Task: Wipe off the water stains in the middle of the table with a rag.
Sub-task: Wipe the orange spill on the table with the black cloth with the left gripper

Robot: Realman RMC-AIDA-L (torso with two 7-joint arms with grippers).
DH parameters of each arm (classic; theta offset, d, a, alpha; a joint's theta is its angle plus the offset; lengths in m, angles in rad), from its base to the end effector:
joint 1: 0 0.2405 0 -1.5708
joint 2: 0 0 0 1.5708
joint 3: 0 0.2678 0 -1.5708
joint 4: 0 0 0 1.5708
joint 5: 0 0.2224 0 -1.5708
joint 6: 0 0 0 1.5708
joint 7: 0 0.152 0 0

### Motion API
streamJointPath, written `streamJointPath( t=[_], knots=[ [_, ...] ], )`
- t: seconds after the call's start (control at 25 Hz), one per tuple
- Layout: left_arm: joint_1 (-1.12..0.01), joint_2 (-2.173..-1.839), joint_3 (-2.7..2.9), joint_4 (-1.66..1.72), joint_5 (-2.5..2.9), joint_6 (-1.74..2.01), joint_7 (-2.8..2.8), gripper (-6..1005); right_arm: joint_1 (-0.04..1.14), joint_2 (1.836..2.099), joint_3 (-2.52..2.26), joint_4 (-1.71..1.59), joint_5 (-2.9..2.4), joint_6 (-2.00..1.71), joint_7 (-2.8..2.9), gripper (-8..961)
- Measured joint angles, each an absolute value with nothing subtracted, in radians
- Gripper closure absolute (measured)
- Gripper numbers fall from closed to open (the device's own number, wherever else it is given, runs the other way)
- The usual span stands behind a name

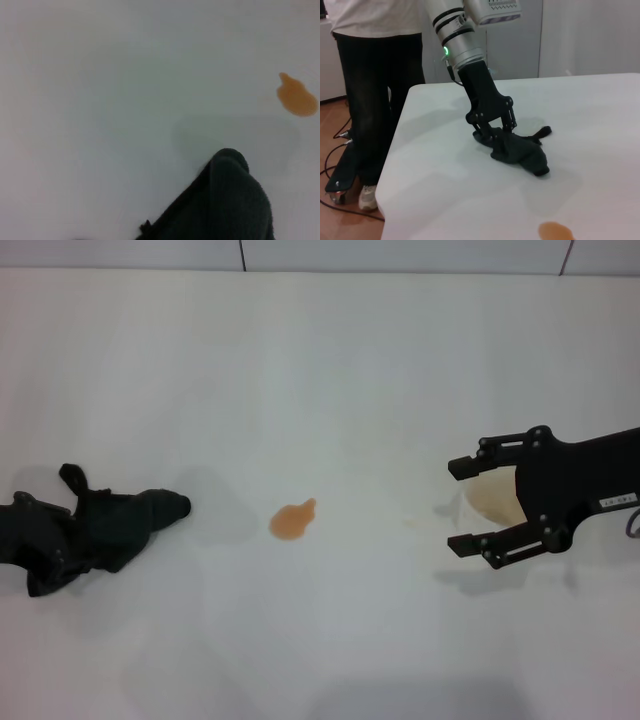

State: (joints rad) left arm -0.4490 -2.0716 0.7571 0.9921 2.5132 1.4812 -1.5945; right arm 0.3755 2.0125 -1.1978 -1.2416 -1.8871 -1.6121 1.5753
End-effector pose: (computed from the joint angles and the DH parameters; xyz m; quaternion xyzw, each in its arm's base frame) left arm -0.3423 0.3363 0.0304 -0.9514 -0.2479 0.0643 0.1709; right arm 0.2116 0.3294 0.0179 -0.9908 0.0332 0.1109 0.0707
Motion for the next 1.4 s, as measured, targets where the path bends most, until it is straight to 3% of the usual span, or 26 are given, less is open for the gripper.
streamJointPath(
  t=[0.08,0.52,1.08,1.4],
  knots=[
    [-0.455,-2.072,0.759,0.991,2.513,1.485,-1.603,699,0.376,2.013,-1.198,-1.241,-1.887,-1.608,1.575,125],
    [-0.508,-2.079,0.912,0.991,2.388,1.477,-1.741,882,0.378,2.013,-1.198,-1.242,-1.879,-1.594,1.575,125],
    [-0.734,-2.082,1.057,0.754,2.391,1.232,-1.852,894,0.417,2.016,-1.239,-1.233,-1.860,-1.545,1.572,125],
    [-0.748,-2.089,1.295,0.747,2.268,1.204,-1.887,895,0.414,2.014,-1.234,-1.236,-1.856,-1.535,1.568,125]
  ],
)
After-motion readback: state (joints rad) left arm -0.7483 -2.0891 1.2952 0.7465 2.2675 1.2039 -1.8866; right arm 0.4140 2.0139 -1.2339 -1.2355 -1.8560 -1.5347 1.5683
